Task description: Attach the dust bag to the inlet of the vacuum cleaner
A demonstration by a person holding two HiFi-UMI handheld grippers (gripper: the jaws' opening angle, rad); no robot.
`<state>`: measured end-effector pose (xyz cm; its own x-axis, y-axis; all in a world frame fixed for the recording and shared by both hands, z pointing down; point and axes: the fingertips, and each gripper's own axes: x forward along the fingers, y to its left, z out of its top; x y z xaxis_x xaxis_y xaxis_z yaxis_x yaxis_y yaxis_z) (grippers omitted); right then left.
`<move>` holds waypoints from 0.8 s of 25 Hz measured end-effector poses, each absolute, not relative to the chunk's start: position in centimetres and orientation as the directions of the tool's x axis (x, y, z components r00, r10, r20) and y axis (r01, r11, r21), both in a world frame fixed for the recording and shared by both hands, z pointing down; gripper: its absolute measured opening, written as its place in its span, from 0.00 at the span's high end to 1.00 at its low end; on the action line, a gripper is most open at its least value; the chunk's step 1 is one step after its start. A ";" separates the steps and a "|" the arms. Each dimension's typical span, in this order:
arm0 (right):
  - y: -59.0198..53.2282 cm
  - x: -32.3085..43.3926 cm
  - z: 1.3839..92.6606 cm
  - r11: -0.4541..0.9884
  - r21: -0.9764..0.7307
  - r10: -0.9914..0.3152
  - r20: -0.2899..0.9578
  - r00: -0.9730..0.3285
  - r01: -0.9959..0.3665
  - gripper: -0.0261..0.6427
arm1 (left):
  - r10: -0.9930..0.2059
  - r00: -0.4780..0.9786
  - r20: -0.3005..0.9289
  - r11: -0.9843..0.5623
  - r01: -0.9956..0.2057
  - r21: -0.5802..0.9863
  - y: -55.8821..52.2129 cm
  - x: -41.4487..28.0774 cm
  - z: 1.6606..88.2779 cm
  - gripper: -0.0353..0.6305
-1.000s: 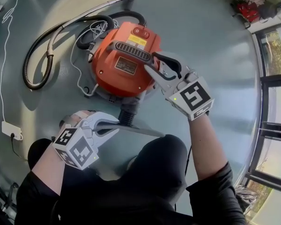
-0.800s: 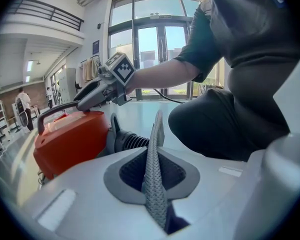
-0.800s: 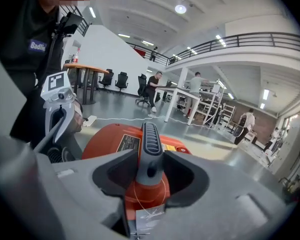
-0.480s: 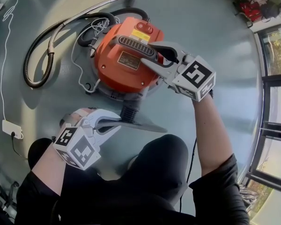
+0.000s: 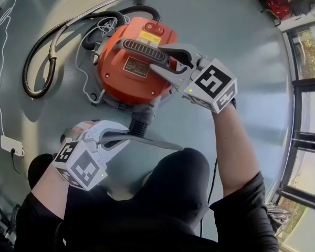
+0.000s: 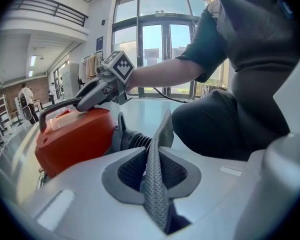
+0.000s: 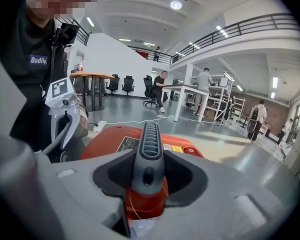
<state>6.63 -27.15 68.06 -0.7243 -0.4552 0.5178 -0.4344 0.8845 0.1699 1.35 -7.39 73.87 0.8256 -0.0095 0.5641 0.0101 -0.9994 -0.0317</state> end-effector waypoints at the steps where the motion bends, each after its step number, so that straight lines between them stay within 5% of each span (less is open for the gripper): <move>1: -27.1 6.6 68.1 0.884 0.170 -0.456 0.519 -0.723 -0.436 0.75 | -0.010 0.826 0.564 -1.000 0.005 -0.025 -7.5 1.3 73.8 0.84; 20: -26.9 6.3 68.0 0.878 0.191 -0.466 0.553 -0.691 -0.438 0.75 | 0.002 0.819 0.573 -0.995 -0.053 0.079 -8.3 1.7 73.8 0.81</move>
